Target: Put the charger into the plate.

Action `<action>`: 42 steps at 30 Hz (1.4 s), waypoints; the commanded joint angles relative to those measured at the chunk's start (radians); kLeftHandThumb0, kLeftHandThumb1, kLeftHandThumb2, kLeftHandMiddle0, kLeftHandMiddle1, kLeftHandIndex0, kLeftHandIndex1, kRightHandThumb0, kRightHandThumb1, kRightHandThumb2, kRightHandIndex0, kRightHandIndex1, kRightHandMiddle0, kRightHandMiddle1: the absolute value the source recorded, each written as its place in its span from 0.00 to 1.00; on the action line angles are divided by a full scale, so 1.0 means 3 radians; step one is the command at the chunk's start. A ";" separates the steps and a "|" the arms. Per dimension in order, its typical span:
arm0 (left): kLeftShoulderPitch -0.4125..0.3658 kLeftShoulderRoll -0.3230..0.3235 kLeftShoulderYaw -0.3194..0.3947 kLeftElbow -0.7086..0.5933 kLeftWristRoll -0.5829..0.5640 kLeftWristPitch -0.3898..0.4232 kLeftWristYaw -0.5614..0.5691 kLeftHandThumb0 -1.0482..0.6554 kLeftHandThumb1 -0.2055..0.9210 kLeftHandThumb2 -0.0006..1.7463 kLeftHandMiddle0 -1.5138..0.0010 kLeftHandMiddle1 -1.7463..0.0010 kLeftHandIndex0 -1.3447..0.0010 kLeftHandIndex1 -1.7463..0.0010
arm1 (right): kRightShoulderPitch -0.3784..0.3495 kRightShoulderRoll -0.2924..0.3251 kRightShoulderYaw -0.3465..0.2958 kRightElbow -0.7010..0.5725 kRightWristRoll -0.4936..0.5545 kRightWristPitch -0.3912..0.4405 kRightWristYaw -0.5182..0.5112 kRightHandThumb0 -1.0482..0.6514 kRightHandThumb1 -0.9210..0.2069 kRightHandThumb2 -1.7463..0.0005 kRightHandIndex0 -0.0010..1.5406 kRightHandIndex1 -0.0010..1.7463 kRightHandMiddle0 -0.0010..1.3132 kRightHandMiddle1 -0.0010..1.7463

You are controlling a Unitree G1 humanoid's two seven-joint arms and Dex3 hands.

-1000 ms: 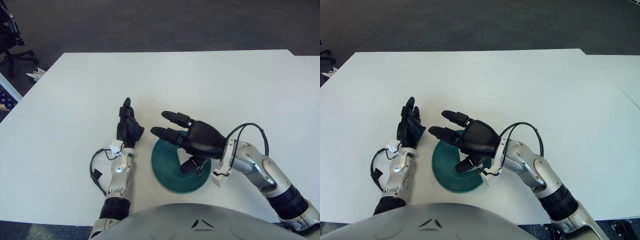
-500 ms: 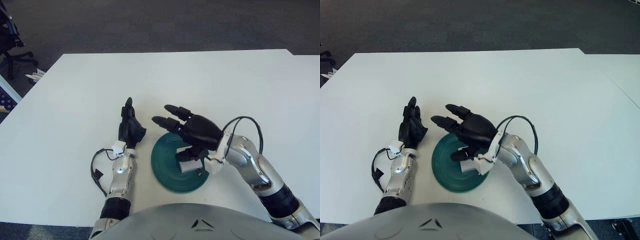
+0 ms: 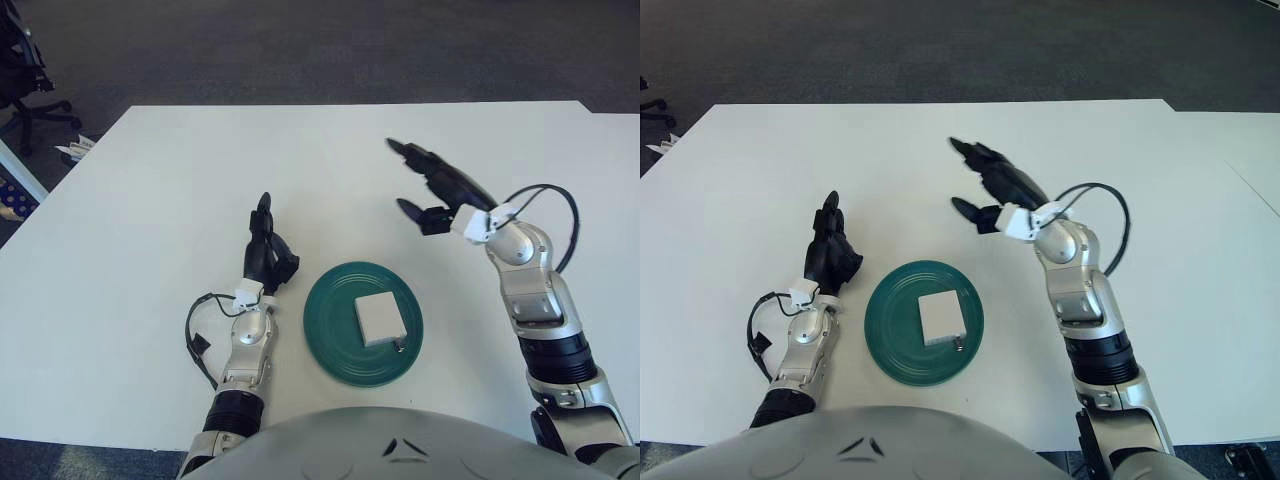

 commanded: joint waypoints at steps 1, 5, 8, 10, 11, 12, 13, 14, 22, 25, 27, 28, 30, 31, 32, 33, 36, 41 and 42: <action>0.0271 0.0027 -0.0060 0.0370 0.0092 0.0041 -0.0022 0.00 1.00 0.67 0.98 1.00 1.00 0.81 | 0.0176 0.0291 -0.0253 0.0025 0.0515 0.0178 -0.0123 0.06 0.00 0.59 0.08 0.00 0.00 0.28; 0.0271 0.0070 0.0000 0.0328 0.0031 0.0068 -0.0031 0.00 1.00 0.67 0.98 1.00 1.00 0.80 | 0.0313 0.0535 -0.0377 -0.0011 0.0774 0.0342 -0.0345 0.10 0.00 0.59 0.10 0.00 0.00 0.38; 0.0291 0.0079 0.0097 0.0245 -0.0065 0.0180 -0.0005 0.00 1.00 0.66 0.96 0.99 1.00 0.76 | 0.0416 0.0616 -0.0446 0.0174 0.0808 0.0271 -0.0530 0.13 0.00 0.60 0.11 0.01 0.02 0.42; 0.0312 0.0042 0.0137 0.0201 -0.0118 0.0264 0.0024 0.00 1.00 0.65 0.94 0.99 1.00 0.72 | 0.0463 0.0620 -0.0470 0.0310 0.0820 0.0184 -0.0591 0.15 0.00 0.59 0.12 0.01 0.02 0.44; 0.0321 0.0028 0.0150 0.0183 -0.0139 0.0298 0.0032 0.00 1.00 0.65 0.93 0.99 1.00 0.70 | 0.0476 0.0619 -0.0473 0.0356 0.0826 0.0152 -0.0612 0.15 0.00 0.59 0.12 0.01 0.03 0.44; 0.0343 -0.0016 0.0169 0.0118 -0.0184 0.0400 0.0052 0.00 1.00 0.64 0.92 0.99 1.00 0.69 | 0.0477 0.0611 -0.0487 0.0435 0.0836 0.0125 -0.0630 0.16 0.00 0.59 0.12 0.01 0.03 0.45; 0.0375 -0.0075 0.0178 0.0031 -0.0225 0.0520 0.0081 0.00 1.00 0.64 0.92 0.99 1.00 0.67 | 0.0467 0.0594 -0.0517 0.0561 0.0855 0.0087 -0.0643 0.16 0.00 0.59 0.12 0.01 0.03 0.45; 0.0399 -0.0116 0.0183 -0.0034 -0.0250 0.0607 0.0098 0.01 1.00 0.62 0.90 0.99 1.00 0.65 | 0.0459 0.0579 -0.0535 0.0652 0.0871 0.0055 -0.0653 0.16 0.00 0.58 0.13 0.01 0.03 0.45; 0.0535 -0.0148 0.0121 -0.0341 -0.0294 0.0878 0.0081 0.02 1.00 0.59 0.82 0.98 0.98 0.57 | 0.0420 0.0418 -0.0620 0.1202 0.0988 -0.0199 -0.0612 0.17 0.00 0.56 0.14 0.01 0.00 0.41; 0.0558 -0.0141 0.0144 -0.0383 -0.0357 0.0878 0.0050 0.03 1.00 0.57 0.80 0.98 0.96 0.55 | 0.0440 0.0386 -0.0617 0.1343 0.1025 -0.0278 -0.0582 0.17 0.00 0.56 0.15 0.01 0.00 0.39; 0.0567 -0.0129 0.0157 -0.0393 -0.0399 0.0867 0.0024 0.03 1.00 0.56 0.78 0.97 0.94 0.54 | 0.0453 0.0384 -0.0608 0.1429 0.1044 -0.0334 -0.0576 0.18 0.00 0.56 0.16 0.01 0.00 0.38; 0.0569 -0.0124 0.0160 -0.0394 -0.0415 0.0864 0.0014 0.03 1.00 0.55 0.76 0.97 0.92 0.53 | 0.0456 0.0384 -0.0604 0.1469 0.1052 -0.0360 -0.0575 0.18 0.00 0.56 0.17 0.02 0.00 0.38; 0.0569 -0.0110 0.0170 -0.0392 -0.0442 0.0854 -0.0010 0.04 1.00 0.54 0.74 0.96 0.90 0.51 | 0.0462 0.0389 -0.0590 0.1536 0.1061 -0.0410 -0.0583 0.18 0.00 0.56 0.17 0.02 0.00 0.38; 0.0570 -0.0106 0.0173 -0.0392 -0.0449 0.0852 -0.0017 0.04 1.00 0.54 0.73 0.96 0.89 0.51 | 0.0463 0.0388 -0.0582 0.1553 0.1066 -0.0428 -0.0589 0.18 0.00 0.56 0.17 0.02 0.00 0.38; 0.0563 -0.0096 0.0182 -0.0373 -0.0461 0.0832 -0.0034 0.04 1.00 0.54 0.73 0.96 0.89 0.50 | 0.0468 0.0391 -0.0570 0.1575 0.1066 -0.0448 -0.0597 0.18 0.00 0.56 0.17 0.02 0.00 0.38; 0.0548 -0.0082 0.0194 -0.0333 -0.0474 0.0802 -0.0059 0.04 1.00 0.53 0.72 0.96 0.88 0.49 | 0.0473 0.0396 -0.0556 0.1599 0.1064 -0.0468 -0.0603 0.18 0.00 0.56 0.18 0.02 0.00 0.37; 0.0522 -0.0056 0.0223 -0.0255 -0.0499 0.0741 -0.0112 0.05 1.00 0.52 0.68 0.94 0.84 0.47 | 0.0483 0.0408 -0.0526 0.1641 0.1060 -0.0508 -0.0618 0.18 0.00 0.56 0.18 0.02 0.00 0.37; 0.0500 -0.0019 0.0263 -0.0137 -0.0562 0.0631 -0.0248 0.07 1.00 0.51 0.65 0.94 0.81 0.45 | 0.0502 0.0433 -0.0481 0.1670 0.1061 -0.0550 -0.0629 0.18 0.00 0.56 0.20 0.02 0.00 0.38; 0.0499 -0.0018 0.0269 -0.0129 -0.0566 0.0624 -0.0267 0.07 1.00 0.51 0.65 0.94 0.81 0.45 | 0.0506 0.0437 -0.0472 0.1668 0.1060 -0.0553 -0.0635 0.18 0.00 0.57 0.21 0.02 0.00 0.39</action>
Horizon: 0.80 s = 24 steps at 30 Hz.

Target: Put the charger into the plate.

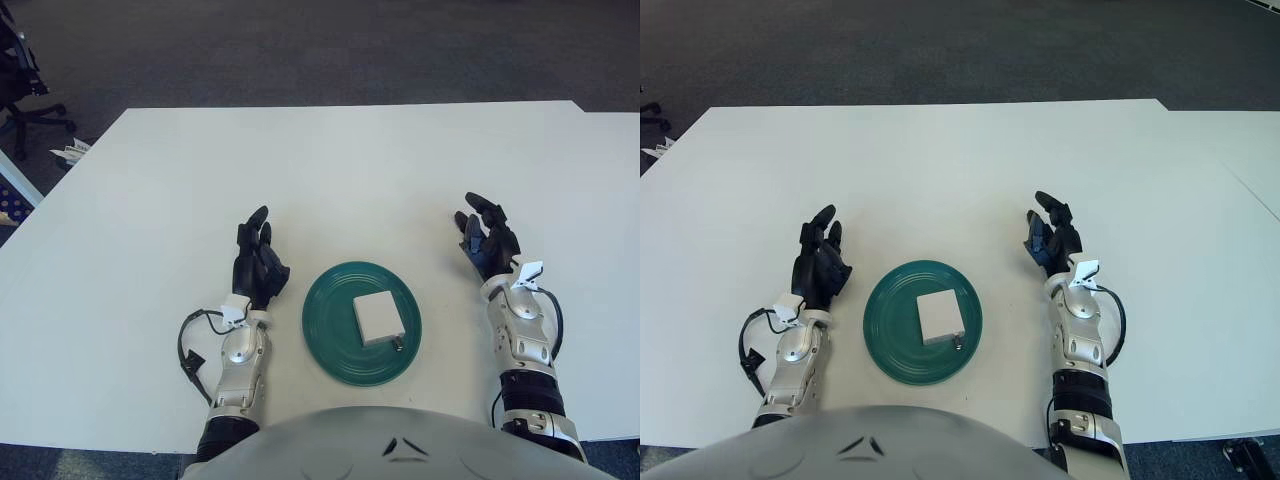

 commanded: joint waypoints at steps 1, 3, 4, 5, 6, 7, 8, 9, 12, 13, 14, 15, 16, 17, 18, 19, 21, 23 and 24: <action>0.0119 0.0029 0.0062 0.0294 -0.0074 0.0045 -0.0087 0.08 1.00 0.51 0.65 0.94 0.80 0.44 | 0.0225 0.0070 0.0061 0.0249 -0.0012 0.0223 -0.0041 0.18 0.00 0.57 0.21 0.02 0.00 0.39; 0.0117 0.0033 0.0071 0.0305 -0.0074 0.0065 -0.0121 0.08 1.00 0.51 0.65 0.94 0.80 0.44 | 0.0238 0.0071 0.0084 0.0231 -0.0012 0.0227 -0.0047 0.19 0.00 0.57 0.22 0.03 0.00 0.39; 0.0119 0.0035 0.0073 0.0308 -0.0073 0.0078 -0.0135 0.09 1.00 0.51 0.65 0.94 0.80 0.44 | 0.0246 0.0070 0.0094 0.0218 -0.0011 0.0231 -0.0048 0.19 0.00 0.58 0.22 0.03 0.00 0.39; 0.0120 0.0041 0.0072 0.0306 -0.0064 0.0104 -0.0143 0.09 1.00 0.51 0.65 0.94 0.80 0.44 | 0.0253 0.0065 0.0108 0.0208 -0.0012 0.0243 -0.0046 0.19 0.00 0.58 0.23 0.03 0.00 0.39; 0.0121 0.0044 0.0073 0.0304 -0.0057 0.0122 -0.0150 0.09 1.00 0.50 0.65 0.94 0.80 0.45 | 0.0257 0.0062 0.0117 0.0203 -0.0012 0.0251 -0.0045 0.19 0.00 0.58 0.23 0.03 0.00 0.38; 0.0133 0.0040 0.0069 0.0293 -0.0043 0.0133 -0.0148 0.09 1.00 0.50 0.65 0.95 0.80 0.45 | 0.0260 0.0055 0.0128 0.0199 -0.0014 0.0264 -0.0042 0.20 0.00 0.57 0.23 0.03 0.00 0.37; 0.0150 0.0035 0.0063 0.0273 -0.0033 0.0142 -0.0146 0.09 1.00 0.50 0.65 0.95 0.80 0.45 | 0.0269 0.0050 0.0136 0.0185 -0.0013 0.0276 -0.0040 0.20 0.00 0.57 0.24 0.03 0.00 0.36; 0.0201 0.0019 0.0037 0.0186 -0.0014 0.0177 -0.0133 0.09 1.00 0.50 0.65 0.95 0.80 0.45 | 0.0277 0.0044 0.0146 0.0175 -0.0017 0.0286 -0.0037 0.20 0.00 0.57 0.24 0.03 0.00 0.36; 0.0248 0.0016 0.0024 0.0093 -0.0010 0.0232 -0.0132 0.09 1.00 0.50 0.65 0.94 0.79 0.45 | 0.0308 0.0028 0.0171 0.0124 -0.0019 0.0313 -0.0034 0.20 0.00 0.57 0.25 0.02 0.00 0.34; 0.0239 0.0022 0.0031 0.0105 -0.0025 0.0243 -0.0149 0.09 1.00 0.50 0.64 0.94 0.79 0.45 | 0.0318 0.0021 0.0182 0.0111 -0.0019 0.0320 -0.0029 0.20 0.00 0.57 0.25 0.02 0.00 0.34; 0.0245 0.0024 0.0030 0.0095 -0.0032 0.0256 -0.0158 0.09 1.00 0.50 0.64 0.94 0.79 0.45 | 0.0332 0.0014 0.0190 0.0087 -0.0017 0.0330 -0.0024 0.20 0.00 0.57 0.25 0.02 0.00 0.34; 0.0252 0.0024 0.0026 0.0087 -0.0045 0.0272 -0.0175 0.09 1.00 0.50 0.63 0.94 0.79 0.45 | 0.0344 0.0007 0.0197 0.0069 -0.0014 0.0341 -0.0016 0.20 0.00 0.57 0.25 0.02 0.00 0.34; 0.0263 0.0022 0.0022 0.0072 -0.0051 0.0285 -0.0186 0.09 1.00 0.50 0.62 0.94 0.78 0.45 | 0.0357 0.0001 0.0203 0.0046 -0.0009 0.0352 -0.0010 0.21 0.00 0.57 0.25 0.02 0.00 0.33; 0.0274 0.0018 0.0018 0.0057 -0.0056 0.0306 -0.0192 0.09 1.00 0.49 0.62 0.93 0.78 0.45 | 0.0367 -0.0004 0.0209 0.0029 -0.0003 0.0363 -0.0005 0.21 0.00 0.57 0.25 0.02 0.00 0.33; 0.0288 0.0017 0.0015 0.0038 -0.0054 0.0327 -0.0191 0.09 1.00 0.49 0.61 0.93 0.78 0.45 | 0.0379 -0.0006 0.0216 0.0013 0.0002 0.0373 -0.0002 0.21 0.00 0.57 0.25 0.02 0.00 0.33; 0.0299 0.0016 0.0013 0.0021 -0.0051 0.0343 -0.0189 0.09 1.00 0.49 0.62 0.93 0.78 0.46 | 0.0387 -0.0008 0.0223 0.0000 0.0007 0.0380 -0.0003 0.21 0.00 0.57 0.25 0.02 0.00 0.33; 0.0321 0.0018 0.0006 -0.0009 -0.0037 0.0362 -0.0186 0.09 1.00 0.49 0.62 0.93 0.78 0.46 | 0.0401 -0.0010 0.0234 -0.0020 0.0015 0.0393 -0.0003 0.21 0.00 0.57 0.25 0.02 0.00 0.33; 0.0349 0.0021 -0.0005 -0.0047 -0.0022 0.0374 -0.0185 0.09 1.00 0.50 0.63 0.94 0.79 0.47 | 0.0419 -0.0011 0.0241 -0.0048 0.0022 0.0406 -0.0002 0.21 0.00 0.57 0.25 0.02 0.00 0.32; 0.0357 0.0023 -0.0009 -0.0062 -0.0017 0.0381 -0.0185 0.09 1.00 0.50 0.63 0.94 0.80 0.47 | 0.0426 -0.0011 0.0244 -0.0058 0.0025 0.0412 -0.0001 0.21 0.00 0.57 0.25 0.02 0.00 0.32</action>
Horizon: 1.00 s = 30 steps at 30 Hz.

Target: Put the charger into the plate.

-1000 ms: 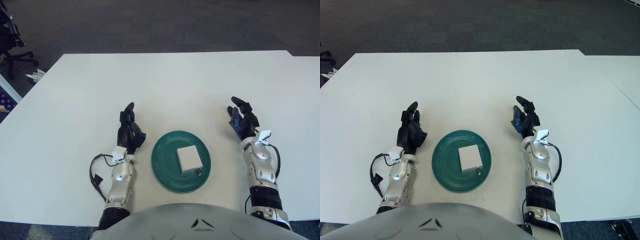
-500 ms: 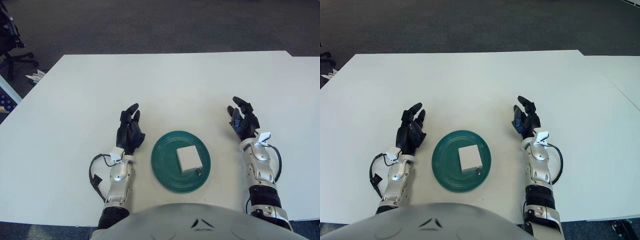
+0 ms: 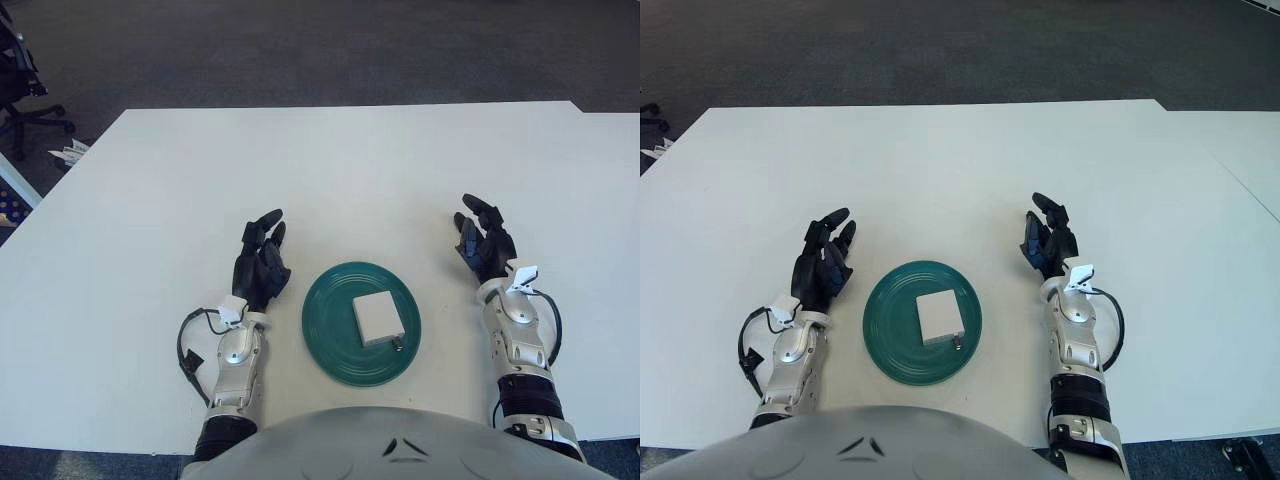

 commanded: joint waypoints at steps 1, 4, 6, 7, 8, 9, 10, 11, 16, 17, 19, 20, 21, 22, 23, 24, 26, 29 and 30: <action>0.0259 0.0017 -0.0021 0.0075 0.0031 0.0183 0.0001 0.09 1.00 0.50 0.64 0.94 0.80 0.47 | 0.0265 0.0033 0.0058 0.0146 0.0014 0.0371 0.0022 0.22 0.00 0.57 0.25 0.02 0.00 0.32; 0.0305 0.0012 -0.0032 0.0010 0.0035 0.0194 0.0010 0.08 1.00 0.50 0.64 0.94 0.80 0.47 | 0.0295 0.0031 0.0073 0.0101 0.0016 0.0388 0.0023 0.22 0.00 0.56 0.24 0.01 0.00 0.32; 0.0319 0.0013 -0.0033 -0.0010 0.0038 0.0195 0.0015 0.08 1.00 0.50 0.64 0.94 0.80 0.47 | 0.0304 0.0030 0.0083 0.0086 0.0016 0.0402 0.0021 0.22 0.00 0.56 0.24 0.01 0.00 0.32; 0.0328 0.0015 -0.0034 -0.0026 0.0043 0.0195 0.0018 0.08 1.00 0.50 0.64 0.95 0.80 0.47 | 0.0315 0.0032 0.0090 0.0069 0.0015 0.0409 0.0020 0.22 0.00 0.56 0.24 0.01 0.00 0.32; 0.0338 0.0017 -0.0035 -0.0041 0.0052 0.0194 0.0025 0.08 1.00 0.50 0.64 0.95 0.80 0.48 | 0.0327 0.0034 0.0097 0.0051 0.0015 0.0417 0.0019 0.22 0.00 0.56 0.24 0.01 0.00 0.32; 0.0348 0.0019 -0.0036 -0.0058 0.0058 0.0195 0.0028 0.08 1.00 0.50 0.64 0.95 0.81 0.48 | 0.0339 0.0036 0.0103 0.0030 0.0015 0.0425 0.0017 0.22 0.00 0.56 0.23 0.01 0.00 0.33; 0.0366 0.0019 -0.0039 -0.0087 0.0084 0.0203 0.0051 0.08 1.00 0.50 0.65 0.95 0.81 0.48 | 0.0355 0.0038 0.0112 0.0004 0.0014 0.0436 0.0018 0.22 0.00 0.56 0.23 0.01 0.00 0.33; 0.0383 0.0018 -0.0042 -0.0115 0.0104 0.0212 0.0067 0.08 1.00 0.50 0.65 0.95 0.81 0.48 | 0.0369 0.0038 0.0119 -0.0020 0.0015 0.0447 0.0018 0.22 0.00 0.56 0.23 0.00 0.00 0.33; 0.0450 -0.0014 -0.0070 -0.0210 0.0159 0.0233 0.0114 0.08 1.00 0.50 0.65 0.96 0.80 0.47 | 0.0425 0.0023 0.0146 -0.0109 0.0017 0.0484 0.0032 0.22 0.00 0.57 0.22 0.00 0.00 0.33; 0.0464 -0.0015 -0.0079 -0.0228 0.0165 0.0241 0.0115 0.08 1.00 0.50 0.65 0.96 0.80 0.47 | 0.0435 0.0019 0.0149 -0.0122 0.0018 0.0488 0.0034 0.22 0.00 0.57 0.22 0.00 0.00 0.33; 0.0484 -0.0014 -0.0090 -0.0255 0.0176 0.0258 0.0116 0.08 1.00 0.50 0.64 0.96 0.79 0.47 | 0.0448 0.0013 0.0157 -0.0142 0.0020 0.0496 0.0035 0.22 0.00 0.57 0.22 0.00 0.00 0.33; 0.0490 -0.0009 -0.0097 -0.0268 0.0175 0.0274 0.0109 0.08 1.00 0.50 0.64 0.96 0.79 0.47 | 0.0455 0.0008 0.0162 -0.0151 0.0017 0.0492 0.0037 0.22 0.00 0.57 0.21 0.00 0.00 0.33; 0.0499 -0.0005 -0.0101 -0.0283 0.0172 0.0287 0.0103 0.08 1.00 0.50 0.64 0.95 0.79 0.47 | 0.0465 0.0006 0.0168 -0.0163 0.0014 0.0491 0.0037 0.23 0.00 0.57 0.21 0.00 0.00 0.33; 0.0511 -0.0004 -0.0105 -0.0297 0.0149 0.0300 0.0082 0.08 1.00 0.50 0.64 0.95 0.80 0.47 | 0.0476 0.0004 0.0175 -0.0177 0.0010 0.0489 0.0038 0.23 0.00 0.57 0.21 0.00 0.00 0.32; 0.0522 -0.0003 -0.0108 -0.0310 0.0132 0.0309 0.0067 0.08 1.00 0.49 0.64 0.95 0.80 0.47 | 0.0485 0.0003 0.0181 -0.0188 0.0008 0.0489 0.0039 0.23 0.00 0.57 0.21 0.00 0.00 0.32; 0.0518 -0.0003 -0.0099 -0.0288 0.0097 0.0305 0.0044 0.09 1.00 0.49 0.64 0.95 0.80 0.48 | 0.0494 0.0001 0.0187 -0.0201 0.0007 0.0492 0.0041 0.23 0.00 0.57 0.21 0.00 0.00 0.32; 0.0516 0.0001 -0.0084 -0.0274 0.0048 0.0311 0.0013 0.09 1.00 0.48 0.63 0.95 0.81 0.48 | 0.0505 0.0002 0.0198 -0.0219 0.0006 0.0501 0.0042 0.23 0.00 0.57 0.20 0.00 0.00 0.32; 0.0527 -0.0002 -0.0078 -0.0295 0.0021 0.0319 0.0004 0.09 1.00 0.47 0.63 0.96 0.82 0.48 | 0.0518 0.0004 0.0211 -0.0243 0.0011 0.0512 0.0044 0.23 0.00 0.58 0.20 0.00 0.00 0.32; 0.0532 -0.0010 -0.0077 -0.0300 0.0016 0.0312 0.0009 0.09 1.00 0.47 0.63 0.96 0.82 0.48 | 0.0522 0.0002 0.0215 -0.0247 0.0012 0.0514 0.0048 0.23 0.00 0.58 0.20 0.00 0.00 0.32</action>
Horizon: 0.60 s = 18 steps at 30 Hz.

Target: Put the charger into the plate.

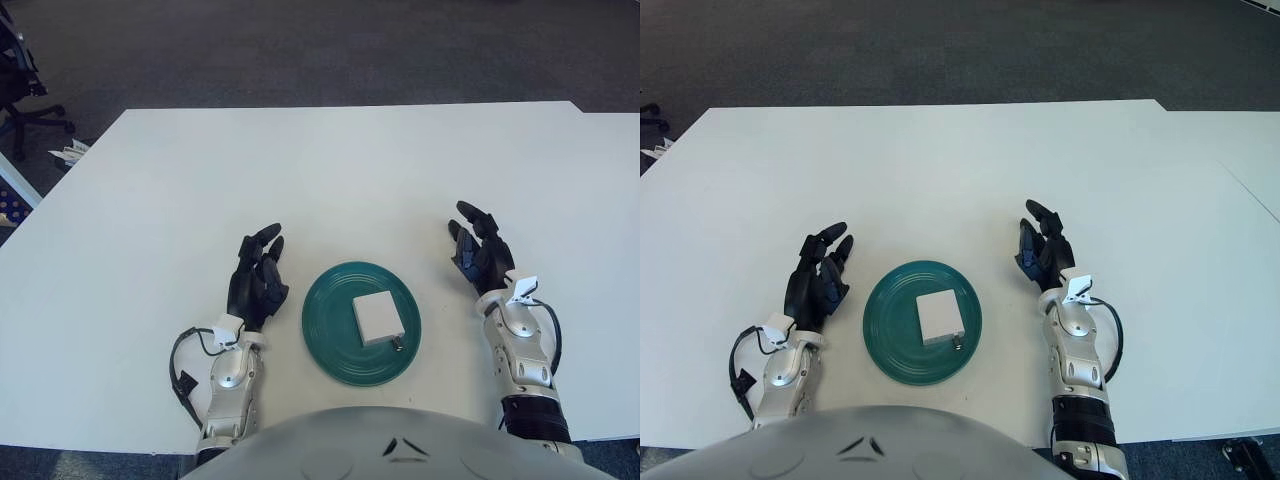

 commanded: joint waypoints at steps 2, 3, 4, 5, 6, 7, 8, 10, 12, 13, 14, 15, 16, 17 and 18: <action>0.0131 -0.0013 0.0021 0.0107 -0.0055 0.0151 0.0000 0.09 1.00 0.47 0.63 0.96 0.81 0.48 | 0.0231 0.0017 0.0070 0.0154 -0.0007 0.0358 0.0031 0.23 0.00 0.58 0.20 0.00 0.00 0.32; 0.0134 -0.0018 0.0025 0.0103 -0.0064 0.0145 0.0000 0.09 1.00 0.47 0.64 0.96 0.81 0.48 | 0.0236 0.0015 0.0075 0.0148 -0.0008 0.0357 0.0034 0.23 0.00 0.59 0.20 0.00 0.00 0.32; 0.0134 -0.0023 0.0029 0.0105 -0.0071 0.0130 -0.0001 0.09 1.00 0.47 0.64 0.96 0.80 0.48 | 0.0245 0.0013 0.0082 0.0138 -0.0012 0.0353 0.0036 0.23 0.00 0.59 0.19 0.00 0.00 0.32; 0.0133 -0.0026 0.0031 0.0107 -0.0075 0.0119 -0.0001 0.09 1.00 0.48 0.64 0.96 0.80 0.48 | 0.0250 0.0011 0.0088 0.0132 -0.0015 0.0350 0.0036 0.23 0.00 0.59 0.19 0.00 0.00 0.32; 0.0132 -0.0027 0.0032 0.0110 -0.0072 0.0111 0.0003 0.09 1.00 0.48 0.64 0.96 0.80 0.48 | 0.0254 0.0010 0.0092 0.0126 -0.0017 0.0349 0.0035 0.23 0.00 0.59 0.19 0.00 0.00 0.32; 0.0130 -0.0026 0.0031 0.0113 -0.0070 0.0105 0.0007 0.09 1.00 0.48 0.64 0.96 0.81 0.48 | 0.0256 0.0007 0.0095 0.0123 -0.0018 0.0349 0.0034 0.23 0.00 0.60 0.19 0.00 0.00 0.32; 0.0133 -0.0026 0.0029 0.0112 -0.0061 0.0094 0.0016 0.09 1.00 0.48 0.64 0.96 0.81 0.48 | 0.0266 0.0007 0.0100 0.0110 -0.0021 0.0351 0.0028 0.23 0.00 0.60 0.18 0.00 0.00 0.32; 0.0130 -0.0027 0.0029 0.0109 -0.0041 0.0090 0.0039 0.09 1.00 0.49 0.63 0.96 0.82 0.48 | 0.0280 0.0008 0.0109 0.0093 -0.0027 0.0351 0.0019 0.23 0.00 0.60 0.18 0.00 0.00 0.32; 0.0125 -0.0026 0.0028 0.0106 -0.0014 0.0100 0.0066 0.08 1.00 0.49 0.63 0.96 0.82 0.48 | 0.0285 0.0008 0.0115 0.0087 -0.0032 0.0348 0.0011 0.23 0.00 0.61 0.18 0.00 0.00 0.33; 0.0126 -0.0025 0.0026 0.0104 -0.0001 0.0103 0.0076 0.08 1.00 0.49 0.64 0.97 0.83 0.48 | 0.0286 0.0009 0.0118 0.0086 -0.0034 0.0347 0.0008 0.22 0.00 0.61 0.18 0.00 0.00 0.33; 0.0135 -0.0020 0.0019 0.0091 0.0022 0.0111 0.0089 0.08 1.00 0.50 0.64 0.97 0.83 0.48 | 0.0294 0.0008 0.0121 0.0077 -0.0039 0.0347 0.0004 0.22 0.00 0.61 0.18 0.00 0.00 0.33; 0.0142 -0.0017 0.0015 0.0082 0.0038 0.0117 0.0098 0.07 1.00 0.50 0.64 0.97 0.83 0.48 | 0.0299 0.0007 0.0125 0.0071 -0.0042 0.0348 0.0001 0.22 0.00 0.61 0.18 0.00 0.00 0.33; 0.0147 -0.0017 0.0012 0.0075 0.0051 0.0123 0.0105 0.07 1.00 0.50 0.64 0.97 0.83 0.48 | 0.0304 0.0007 0.0128 0.0064 -0.0045 0.0350 -0.0003 0.22 0.00 0.61 0.18 0.00 0.00 0.33; 0.0151 -0.0018 0.0011 0.0070 0.0059 0.0127 0.0109 0.07 1.00 0.50 0.64 0.97 0.84 0.48 | 0.0307 0.0007 0.0130 0.0059 -0.0047 0.0352 -0.0006 0.22 0.00 0.61 0.18 0.00 0.00 0.33; 0.0158 -0.0021 0.0005 0.0061 0.0068 0.0133 0.0116 0.07 1.00 0.50 0.64 0.97 0.84 0.48 | 0.0313 0.0004 0.0131 0.0049 -0.0046 0.0356 -0.0007 0.22 0.00 0.61 0.18 0.00 0.00 0.33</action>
